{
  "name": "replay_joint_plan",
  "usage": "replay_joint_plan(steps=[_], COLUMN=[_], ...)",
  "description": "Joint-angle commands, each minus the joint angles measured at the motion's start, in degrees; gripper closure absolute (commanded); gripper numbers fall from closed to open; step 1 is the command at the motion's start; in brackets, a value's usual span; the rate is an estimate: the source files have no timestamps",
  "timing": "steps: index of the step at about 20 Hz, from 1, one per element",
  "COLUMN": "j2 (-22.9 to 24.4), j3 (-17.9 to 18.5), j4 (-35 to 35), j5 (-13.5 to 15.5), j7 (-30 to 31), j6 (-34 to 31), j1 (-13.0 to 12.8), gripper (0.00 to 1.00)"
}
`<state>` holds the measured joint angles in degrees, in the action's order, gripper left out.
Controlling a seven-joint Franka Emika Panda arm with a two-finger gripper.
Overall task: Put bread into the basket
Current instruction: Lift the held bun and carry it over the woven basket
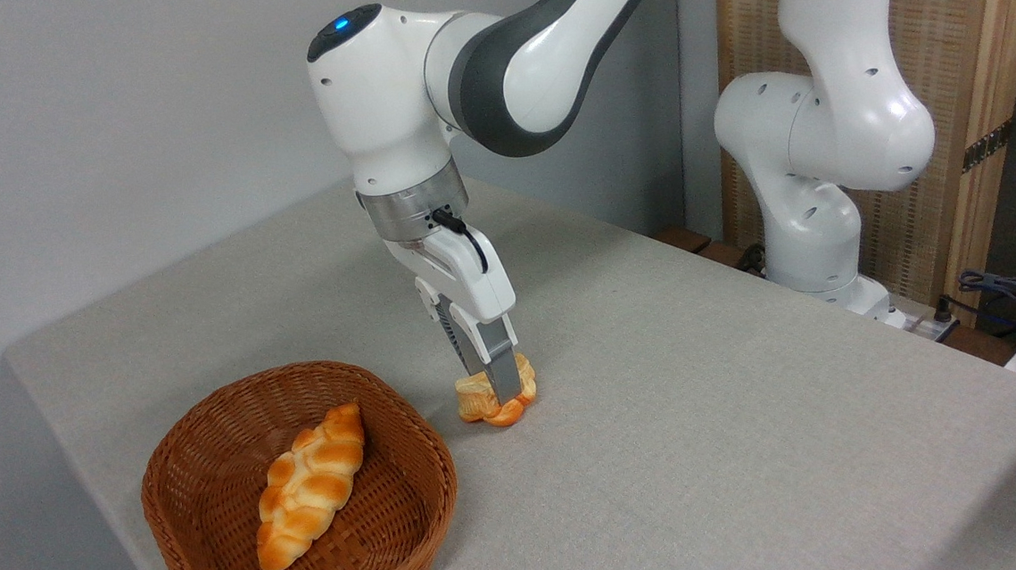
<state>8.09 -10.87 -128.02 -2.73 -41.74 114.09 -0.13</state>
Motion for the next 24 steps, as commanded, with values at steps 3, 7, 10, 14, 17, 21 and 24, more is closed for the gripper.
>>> replay_joint_plan(steps=[3, 7, 10, 14, 17, 21, 24], j2=[-0.17, -3.51, -5.36, -12.72, -14.59, -16.26, -16.26], j3=[0.14, 2.24, 6.11, 6.91, 6.91, 6.21, 6.12], j4=[4.33, 17.51, 23.33, 30.70, 31.26, 31.08, 30.99], j5=[0.18, 5.62, 12.73, 16.35, 22.57, 25.32, 25.06], j7=[0.16, 0.08, 0.16, 0.86, 1.22, 5.07, 5.35], j6=[-2.45, -8.70, -10.73, -9.59, -1.19, 4.91, 4.91], j1=[-0.04, 0.13, 0.05, 0.31, 0.31, 0.31, 0.31], gripper=[0.61, 0.61, 0.59, 0.55, 0.36, 0.00, 0.00])
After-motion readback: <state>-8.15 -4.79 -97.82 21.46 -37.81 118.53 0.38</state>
